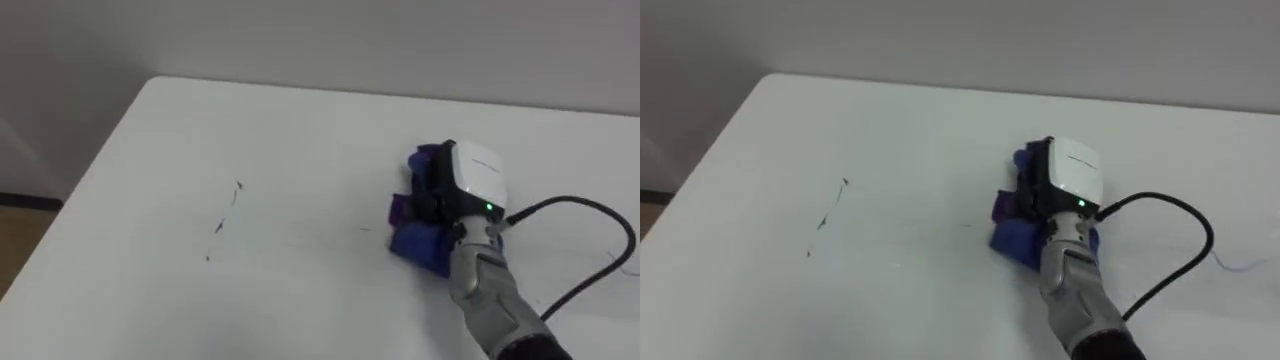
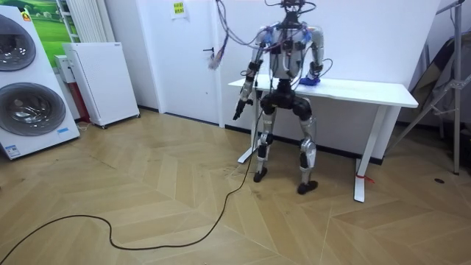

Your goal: Wipe table

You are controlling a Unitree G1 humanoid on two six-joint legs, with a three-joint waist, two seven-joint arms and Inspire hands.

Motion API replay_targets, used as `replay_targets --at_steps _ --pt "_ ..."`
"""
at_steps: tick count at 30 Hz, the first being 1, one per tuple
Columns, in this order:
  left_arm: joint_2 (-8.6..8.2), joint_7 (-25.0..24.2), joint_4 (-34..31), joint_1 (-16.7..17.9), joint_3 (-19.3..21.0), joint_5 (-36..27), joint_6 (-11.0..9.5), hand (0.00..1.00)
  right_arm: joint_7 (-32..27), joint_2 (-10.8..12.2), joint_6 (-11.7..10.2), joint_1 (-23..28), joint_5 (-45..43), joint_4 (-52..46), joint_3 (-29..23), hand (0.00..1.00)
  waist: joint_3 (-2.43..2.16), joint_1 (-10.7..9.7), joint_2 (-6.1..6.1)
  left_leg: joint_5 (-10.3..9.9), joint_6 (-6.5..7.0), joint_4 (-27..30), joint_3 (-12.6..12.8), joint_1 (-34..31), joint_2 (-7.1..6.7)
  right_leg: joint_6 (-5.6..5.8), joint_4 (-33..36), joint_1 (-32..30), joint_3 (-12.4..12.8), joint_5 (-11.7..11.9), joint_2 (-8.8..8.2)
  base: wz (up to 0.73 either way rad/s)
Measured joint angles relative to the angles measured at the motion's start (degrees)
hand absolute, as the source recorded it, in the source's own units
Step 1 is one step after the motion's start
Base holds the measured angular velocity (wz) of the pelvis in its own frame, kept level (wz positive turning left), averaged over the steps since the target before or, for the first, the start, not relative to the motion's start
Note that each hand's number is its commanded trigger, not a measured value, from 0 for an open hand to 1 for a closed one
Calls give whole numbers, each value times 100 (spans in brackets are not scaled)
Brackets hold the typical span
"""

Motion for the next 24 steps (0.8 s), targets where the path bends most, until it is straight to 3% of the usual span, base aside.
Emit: replay_targets --at_steps 1,2,4,5,8,9,10,12,14,16,18,20,24 --pt "-5 16 -105 -12 135 -2 13 0 -15 -2 -229 111 -1 0 -5 100 -18 -38 -17 56 -193 -97 -91 56 148 216 -68 167 -70 -107 216 65" --pt "-72 27 -169 -2 201 0 -16 0 -29 14 -420 219 -46 -6 5 100 -46 -52 1 178 -379 -303 -31 183 376 113 -175 308 -228 -185 437 54" --pt "-182 29 -143 72 194 8 -34 0 -175 3 -660 419 -78 -46 2 100 -70 -228 -9 373 -548 -603 63 319 601 12 -263 462 -429 -330 634 38" --pt "-257 30 -119 112 194 51 -31 0 -327 -77 -755 609 -71 -131 -48 100 -68 -335 -25 506 -611 -759 228 399 693 -25 -332 518 -486 -393 710 31" --pt "-403 28 -50 253 282 357 19 0 -698 -408 -802 1106 -73 -143 -420 100 -112 -465 -71 731 -610 -787 549 452 735 -64 -350 605 -449 -496 746 15" --pt "-405 28 -53 313 306 400 30 0 -751 -470 -800 1254 -73 -129 -507 100 -119 -466 -70 746 -610 -762 591 485 739 -40 -327 645 -409 -557 754 23" --pt "-396 29 -67 425 316 477 63 0 -813 -601 -795 1520 -68 -130 -667 100 -153 -481 -92 748 -608 -647 659 490 774 -57 -305 720 -356 -667 796 25" --pt "-388 25 -76 544 307 493 99 0 -841 -649 -771 1794 -65 -140 -881 100 -170 -512 -130 754 -598 -519 676 482 811 -114 -220 753 -192 -744 875 19" --pt "-406 -67 -78 702 307 470 104 0 -807 -650 -614 1900 -29 -126 -1000 100 -182 -467 -111 754 -589 -387 817 483 863 -152 -165 779 -45 -780 956 5" --pt "-404 -96 -73 780 309 455 99 0 -713 -647 -484 1882 -31 -98 -1076 100 -179 -470 -70 728 -542 -360 799 499 856 -167 -154 820 121 -786 1039 18" --pt "-408 -114 -69 837 273 434 100 0 -641 -683 -357 1835 -28 -48 -1128 100 -176 -459 -27 677 -453 -347 778 537 750 -168 -100 829 365 -788 1048 11" --pt "-409 -198 -63 1064 246 443 103 0 -508 -713 -241 1700 -29 -10 -1127 100 -170 -412 69 616 -347 -477 679 694 461 -97 -128 826 805 -731 1008 -31" --pt "-291 -190 -67 1216 200 452 94 0 -477 -740 -268 1684 3 -56 -1135 100 -172 -552 131 528 -226 -555 644 685 225 35 -307 854 1050 -600 905 -14"
